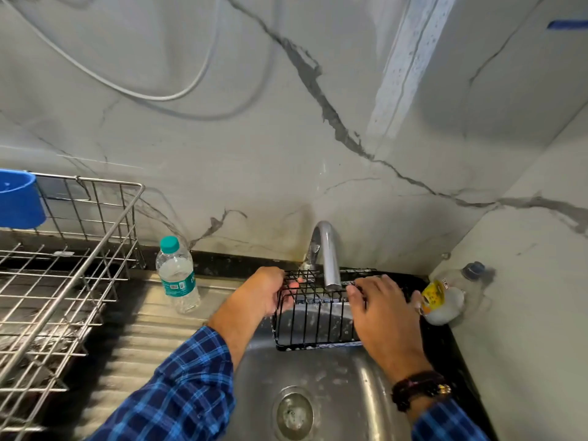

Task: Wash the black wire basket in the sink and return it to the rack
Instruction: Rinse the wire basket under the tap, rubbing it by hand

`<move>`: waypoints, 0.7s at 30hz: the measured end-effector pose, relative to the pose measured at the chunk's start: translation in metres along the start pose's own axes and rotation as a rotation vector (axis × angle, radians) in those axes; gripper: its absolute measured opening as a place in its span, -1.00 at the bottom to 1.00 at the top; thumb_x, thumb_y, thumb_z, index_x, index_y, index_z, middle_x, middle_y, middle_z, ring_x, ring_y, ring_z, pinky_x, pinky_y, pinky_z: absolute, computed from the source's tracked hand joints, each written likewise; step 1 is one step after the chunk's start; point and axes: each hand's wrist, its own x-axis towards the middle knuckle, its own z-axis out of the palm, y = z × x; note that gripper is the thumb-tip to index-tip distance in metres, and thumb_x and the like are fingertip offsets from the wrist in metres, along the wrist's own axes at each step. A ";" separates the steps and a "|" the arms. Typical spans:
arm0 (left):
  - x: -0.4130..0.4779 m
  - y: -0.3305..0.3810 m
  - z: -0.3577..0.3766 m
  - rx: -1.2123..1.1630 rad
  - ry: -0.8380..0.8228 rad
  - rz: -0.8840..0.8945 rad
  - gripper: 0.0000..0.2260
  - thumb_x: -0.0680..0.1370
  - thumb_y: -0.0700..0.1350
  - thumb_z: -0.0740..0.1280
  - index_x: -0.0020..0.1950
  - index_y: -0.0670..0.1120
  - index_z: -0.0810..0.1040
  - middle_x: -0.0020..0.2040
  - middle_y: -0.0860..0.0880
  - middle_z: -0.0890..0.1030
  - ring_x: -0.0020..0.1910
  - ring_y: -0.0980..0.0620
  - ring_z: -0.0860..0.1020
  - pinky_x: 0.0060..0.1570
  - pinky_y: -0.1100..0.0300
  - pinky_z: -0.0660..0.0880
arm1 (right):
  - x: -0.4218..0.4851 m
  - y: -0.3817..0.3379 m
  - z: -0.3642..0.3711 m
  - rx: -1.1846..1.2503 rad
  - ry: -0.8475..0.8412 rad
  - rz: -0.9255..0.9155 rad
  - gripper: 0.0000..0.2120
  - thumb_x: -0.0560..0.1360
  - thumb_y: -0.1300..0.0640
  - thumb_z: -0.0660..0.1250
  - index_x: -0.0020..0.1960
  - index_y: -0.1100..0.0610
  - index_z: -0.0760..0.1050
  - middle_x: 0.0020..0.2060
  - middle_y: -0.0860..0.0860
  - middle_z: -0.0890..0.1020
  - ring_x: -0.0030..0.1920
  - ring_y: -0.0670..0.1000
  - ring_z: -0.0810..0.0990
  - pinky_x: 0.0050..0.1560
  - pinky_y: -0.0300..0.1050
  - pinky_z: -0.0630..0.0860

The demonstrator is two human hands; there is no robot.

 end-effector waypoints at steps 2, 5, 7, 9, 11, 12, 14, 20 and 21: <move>-0.001 0.001 -0.001 0.045 -0.008 0.014 -0.56 0.71 -0.14 -0.01 -0.22 -0.15 0.56 -0.46 0.00 0.48 -0.51 0.08 0.37 -0.61 0.38 0.32 | 0.001 -0.015 0.003 -0.049 -0.038 -0.069 -0.40 0.57 -0.28 -0.23 0.25 -0.11 0.49 0.17 -0.14 0.53 0.31 -0.07 0.45 0.45 0.45 0.05; -0.005 -0.001 -0.014 0.114 0.024 0.037 -0.57 0.72 -0.09 0.01 -0.20 -0.12 0.55 -0.56 0.04 0.47 -0.66 0.13 0.38 -0.61 0.40 0.31 | 0.002 -0.026 0.003 -0.038 -0.030 -0.176 -0.36 0.57 -0.30 -0.21 0.16 -0.06 0.57 -0.05 -0.11 0.51 0.01 -0.06 0.52 0.38 0.19 0.35; -0.007 -0.005 -0.027 0.120 0.059 0.054 -0.64 0.72 -0.07 0.04 -0.11 -0.12 0.55 -0.55 0.05 0.54 -0.63 0.14 0.42 -0.50 0.33 0.37 | 0.003 -0.024 -0.002 0.033 -0.010 -0.198 -0.43 0.61 -0.29 -0.13 0.15 -0.06 0.58 -0.14 -0.15 0.49 -0.11 -0.11 0.47 0.11 -0.06 0.51; -0.009 -0.009 -0.037 0.105 0.095 0.069 -0.69 0.72 -0.06 0.07 -0.06 -0.11 0.54 -0.51 0.05 0.60 -0.53 0.12 0.46 -0.39 0.26 0.41 | 0.003 -0.024 -0.004 0.077 -0.025 -0.198 -0.56 0.65 -0.24 -0.03 0.16 -0.05 0.55 -0.13 -0.16 0.49 -0.09 -0.12 0.46 0.03 -0.12 0.50; -0.012 -0.014 -0.042 0.076 0.113 0.068 -0.70 0.72 -0.06 0.07 -0.03 -0.12 0.54 -0.52 0.05 0.59 -0.46 0.10 0.45 -0.35 0.24 0.41 | 0.001 -0.030 -0.002 0.074 -0.049 -0.250 -0.62 0.66 -0.18 -0.01 0.27 -0.10 0.49 0.06 -0.14 0.58 0.06 -0.10 0.49 0.11 -0.12 0.47; -0.014 -0.016 -0.045 0.056 0.120 0.066 -0.70 0.72 -0.05 0.07 -0.01 -0.12 0.54 -0.54 0.05 0.58 -0.46 0.11 0.45 -0.36 0.25 0.40 | -0.002 -0.034 0.001 0.084 -0.057 -0.281 -0.62 0.66 -0.17 -0.01 0.35 -0.13 0.44 0.18 -0.15 0.58 0.15 -0.09 0.48 0.18 -0.11 0.45; -0.015 -0.021 -0.050 0.011 0.128 0.067 -0.70 0.72 -0.05 0.07 -0.03 -0.12 0.53 -0.52 0.04 0.59 -0.51 0.14 0.46 -0.41 0.26 0.41 | -0.007 -0.033 0.009 0.106 -0.055 -0.287 -0.57 0.65 -0.20 0.01 0.45 -0.14 0.36 0.28 -0.13 0.55 0.25 -0.09 0.46 0.26 -0.12 0.43; -0.014 -0.027 -0.057 -0.037 0.173 0.124 -0.73 0.72 -0.03 0.09 0.23 -0.10 0.52 -0.40 0.02 0.65 -0.40 0.08 0.49 -0.41 0.23 0.42 | -0.009 -0.015 0.026 0.020 -0.149 -0.030 -0.32 0.56 -0.33 -0.29 0.57 -0.12 0.15 0.59 -0.03 0.12 0.59 0.12 0.01 0.52 0.36 -0.03; -0.016 -0.028 -0.054 -0.027 0.179 0.148 -0.74 0.72 -0.04 0.08 0.26 -0.08 0.50 -0.35 0.00 0.66 -0.41 0.07 0.50 -0.44 0.25 0.42 | -0.011 -0.020 0.028 -0.022 -0.172 -0.077 -0.33 0.56 -0.32 -0.32 0.58 -0.13 0.09 0.59 -0.06 0.09 0.60 0.12 -0.04 0.49 0.40 -0.17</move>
